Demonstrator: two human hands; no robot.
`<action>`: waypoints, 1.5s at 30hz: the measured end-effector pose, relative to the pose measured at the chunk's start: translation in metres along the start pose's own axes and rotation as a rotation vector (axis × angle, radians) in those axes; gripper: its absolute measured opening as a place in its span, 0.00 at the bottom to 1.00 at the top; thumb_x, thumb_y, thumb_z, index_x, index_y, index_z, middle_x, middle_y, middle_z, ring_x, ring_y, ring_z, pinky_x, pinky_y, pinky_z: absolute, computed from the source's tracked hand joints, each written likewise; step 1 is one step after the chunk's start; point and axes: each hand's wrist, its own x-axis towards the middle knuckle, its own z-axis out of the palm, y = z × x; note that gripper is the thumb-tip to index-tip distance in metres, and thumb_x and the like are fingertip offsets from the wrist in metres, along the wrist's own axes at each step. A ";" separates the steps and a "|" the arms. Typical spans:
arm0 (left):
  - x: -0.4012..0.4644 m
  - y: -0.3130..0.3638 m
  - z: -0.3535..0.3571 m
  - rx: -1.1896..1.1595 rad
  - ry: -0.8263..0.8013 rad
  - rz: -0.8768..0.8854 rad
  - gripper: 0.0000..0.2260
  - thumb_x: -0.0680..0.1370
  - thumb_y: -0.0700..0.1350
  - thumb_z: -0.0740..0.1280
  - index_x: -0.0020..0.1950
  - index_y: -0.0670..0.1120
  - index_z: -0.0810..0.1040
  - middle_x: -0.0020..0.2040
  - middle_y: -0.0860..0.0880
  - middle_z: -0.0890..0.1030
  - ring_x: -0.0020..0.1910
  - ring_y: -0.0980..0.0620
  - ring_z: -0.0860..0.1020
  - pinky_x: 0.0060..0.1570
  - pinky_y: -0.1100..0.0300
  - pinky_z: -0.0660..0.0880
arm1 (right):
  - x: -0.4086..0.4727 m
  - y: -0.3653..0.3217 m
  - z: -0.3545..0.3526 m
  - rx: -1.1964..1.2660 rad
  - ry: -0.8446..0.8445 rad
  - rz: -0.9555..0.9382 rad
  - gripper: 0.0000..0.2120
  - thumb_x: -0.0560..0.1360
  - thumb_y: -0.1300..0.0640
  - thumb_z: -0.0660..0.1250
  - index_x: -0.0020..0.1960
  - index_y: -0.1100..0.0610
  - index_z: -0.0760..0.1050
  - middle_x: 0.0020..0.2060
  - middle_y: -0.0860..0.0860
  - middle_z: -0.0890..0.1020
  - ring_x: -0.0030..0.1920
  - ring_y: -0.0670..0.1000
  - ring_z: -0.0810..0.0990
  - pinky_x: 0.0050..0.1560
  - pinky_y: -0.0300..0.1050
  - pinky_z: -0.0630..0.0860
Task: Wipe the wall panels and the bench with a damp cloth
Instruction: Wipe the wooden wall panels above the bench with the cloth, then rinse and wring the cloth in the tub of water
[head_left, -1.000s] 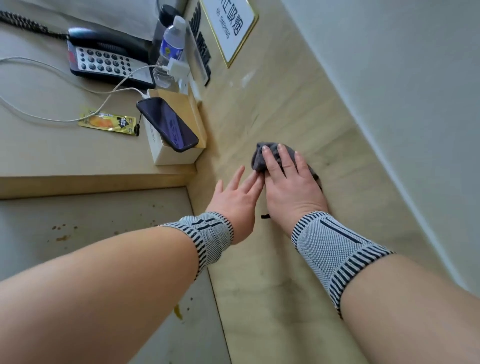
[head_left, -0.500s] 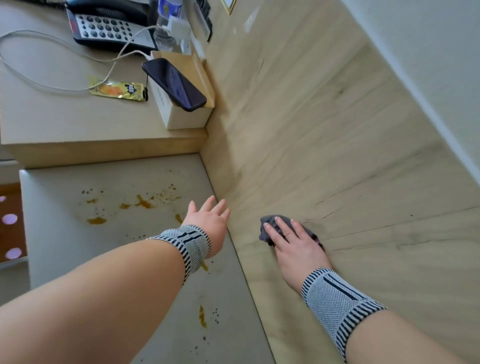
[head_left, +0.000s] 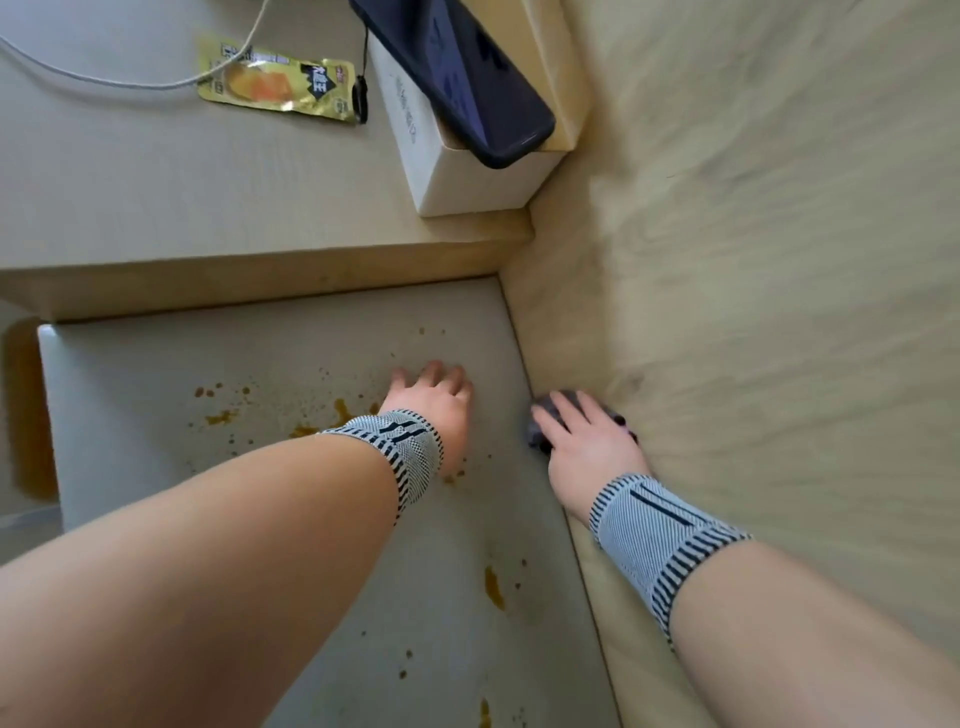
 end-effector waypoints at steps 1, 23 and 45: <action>0.008 -0.004 0.004 0.013 0.014 -0.001 0.38 0.74 0.46 0.69 0.79 0.45 0.54 0.79 0.48 0.52 0.78 0.46 0.48 0.73 0.39 0.53 | 0.020 -0.001 -0.005 0.042 0.054 0.013 0.29 0.78 0.54 0.43 0.78 0.59 0.57 0.77 0.56 0.57 0.75 0.57 0.55 0.72 0.56 0.58; -0.083 0.017 0.053 0.131 -0.025 -0.014 0.29 0.82 0.46 0.50 0.81 0.49 0.41 0.81 0.50 0.39 0.79 0.45 0.37 0.74 0.35 0.38 | -0.105 -0.028 0.058 -0.129 -0.643 0.010 0.15 0.80 0.64 0.58 0.65 0.63 0.74 0.54 0.57 0.76 0.54 0.57 0.73 0.62 0.56 0.71; -0.452 0.128 -0.067 -1.294 0.056 -0.017 0.09 0.82 0.48 0.64 0.56 0.44 0.78 0.45 0.45 0.81 0.43 0.45 0.82 0.44 0.51 0.80 | -0.430 -0.135 -0.063 1.772 0.571 0.259 0.20 0.68 0.62 0.71 0.59 0.53 0.78 0.49 0.51 0.85 0.51 0.53 0.83 0.59 0.53 0.78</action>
